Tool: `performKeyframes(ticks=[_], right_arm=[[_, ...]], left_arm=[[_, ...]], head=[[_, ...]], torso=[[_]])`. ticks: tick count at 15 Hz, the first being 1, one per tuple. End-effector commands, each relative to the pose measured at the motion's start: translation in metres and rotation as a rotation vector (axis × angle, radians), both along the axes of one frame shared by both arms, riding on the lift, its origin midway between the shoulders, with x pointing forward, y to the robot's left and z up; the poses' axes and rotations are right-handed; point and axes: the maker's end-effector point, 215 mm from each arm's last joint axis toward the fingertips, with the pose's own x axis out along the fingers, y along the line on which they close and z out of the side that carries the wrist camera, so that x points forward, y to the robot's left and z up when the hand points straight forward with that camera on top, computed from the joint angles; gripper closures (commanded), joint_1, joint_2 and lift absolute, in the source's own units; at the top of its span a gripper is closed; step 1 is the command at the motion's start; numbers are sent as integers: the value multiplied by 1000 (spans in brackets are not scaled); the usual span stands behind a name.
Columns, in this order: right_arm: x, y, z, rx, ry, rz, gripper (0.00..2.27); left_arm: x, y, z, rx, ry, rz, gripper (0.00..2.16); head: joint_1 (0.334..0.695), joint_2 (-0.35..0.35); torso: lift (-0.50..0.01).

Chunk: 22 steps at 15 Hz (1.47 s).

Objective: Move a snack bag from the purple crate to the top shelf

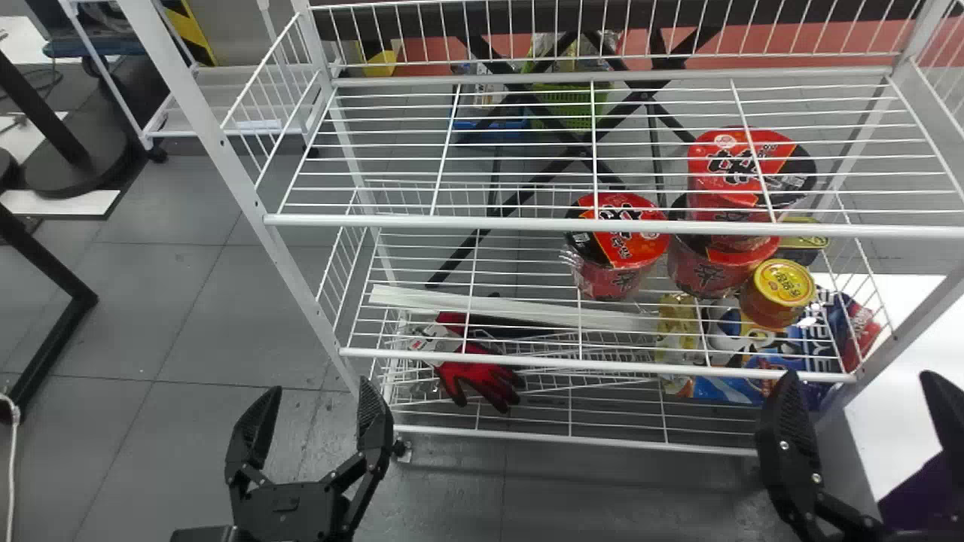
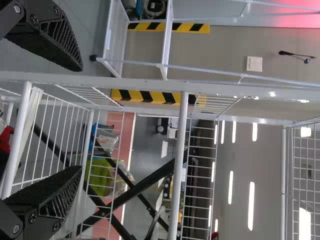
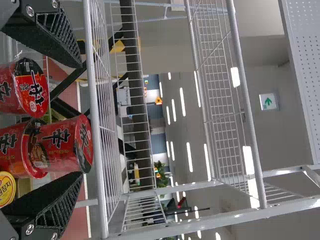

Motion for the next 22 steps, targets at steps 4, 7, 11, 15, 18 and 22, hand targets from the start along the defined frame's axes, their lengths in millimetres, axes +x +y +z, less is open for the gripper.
performKeyframes(ticks=[4, 7, 11, 15, 18, 22], right_arm=[[-6, -4, -2, -33, -6, 6, 12], [-4, -29, -3, -67, 28, -34, 12], [23, -67, -11, -53, 173, -118, 12], [31, -83, -12, -72, 335, -150, 16], [22, -100, -29, -84, 495, -177, 16], [9, -120, -30, -111, 605, -190, 16]], left_arm=[[0, 7, 0, 2, -3, 20, 124], [3, 14, -5, 0, -2, 36, 124], [11, 20, -7, -4, -6, 40, 124], [18, 21, -8, -16, -9, 35, 124], [23, 26, -12, -18, -8, 42, 124], [28, 28, -15, -20, -8, 40, 124]], head=[[695, 104], [695, 103], [695, 47], [695, 10], [695, -13], [695, -51]], torso=[[-451], [-451], [-451], [-451], [-451], [-451]])
